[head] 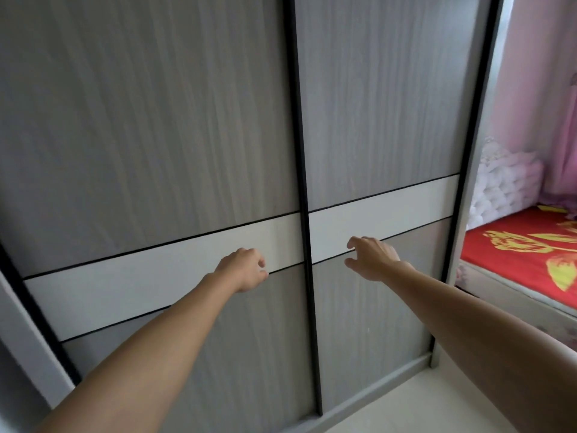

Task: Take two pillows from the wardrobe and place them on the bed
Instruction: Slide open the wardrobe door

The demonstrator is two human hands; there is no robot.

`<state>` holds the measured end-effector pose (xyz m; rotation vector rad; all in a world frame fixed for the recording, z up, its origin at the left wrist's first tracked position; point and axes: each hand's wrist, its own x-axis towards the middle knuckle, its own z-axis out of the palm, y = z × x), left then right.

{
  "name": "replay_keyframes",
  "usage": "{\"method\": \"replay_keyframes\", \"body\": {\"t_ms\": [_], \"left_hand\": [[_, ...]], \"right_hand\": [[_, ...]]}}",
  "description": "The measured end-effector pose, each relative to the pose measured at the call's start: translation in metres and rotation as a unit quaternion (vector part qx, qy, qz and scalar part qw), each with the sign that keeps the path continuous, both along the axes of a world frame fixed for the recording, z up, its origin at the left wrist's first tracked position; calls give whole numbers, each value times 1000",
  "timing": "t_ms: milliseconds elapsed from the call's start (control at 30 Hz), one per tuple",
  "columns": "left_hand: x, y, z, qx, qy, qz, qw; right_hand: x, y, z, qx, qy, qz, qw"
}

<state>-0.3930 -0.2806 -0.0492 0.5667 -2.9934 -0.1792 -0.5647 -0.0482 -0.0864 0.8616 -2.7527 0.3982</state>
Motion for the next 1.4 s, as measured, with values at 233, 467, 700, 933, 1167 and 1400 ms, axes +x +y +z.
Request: {"method": "replay_keyframes", "body": {"t_ms": [233, 467, 700, 933, 1167, 1400], "left_hand": [[-115, -23, -10, -53, 36, -44, 997], [-210, -32, -15, -260, 86, -195, 942], [-291, -45, -14, -416, 127, -311, 845], [-324, -76, -38, -411, 167, -458, 770], [-317, -74, -40, -389, 148, -443, 794], [-285, -71, -39, -380, 122, -377, 836]], "right_hand": [[-116, -35, 2, 7, -6, -6, 1000], [-192, -73, -9, -26, 21, -21, 999], [-252, -101, -10, -98, 85, -57, 990], [-275, -121, -42, -161, 82, -88, 980], [-276, -128, -60, -138, 94, -108, 980], [-255, -133, -64, -122, 93, -52, 987]]}}
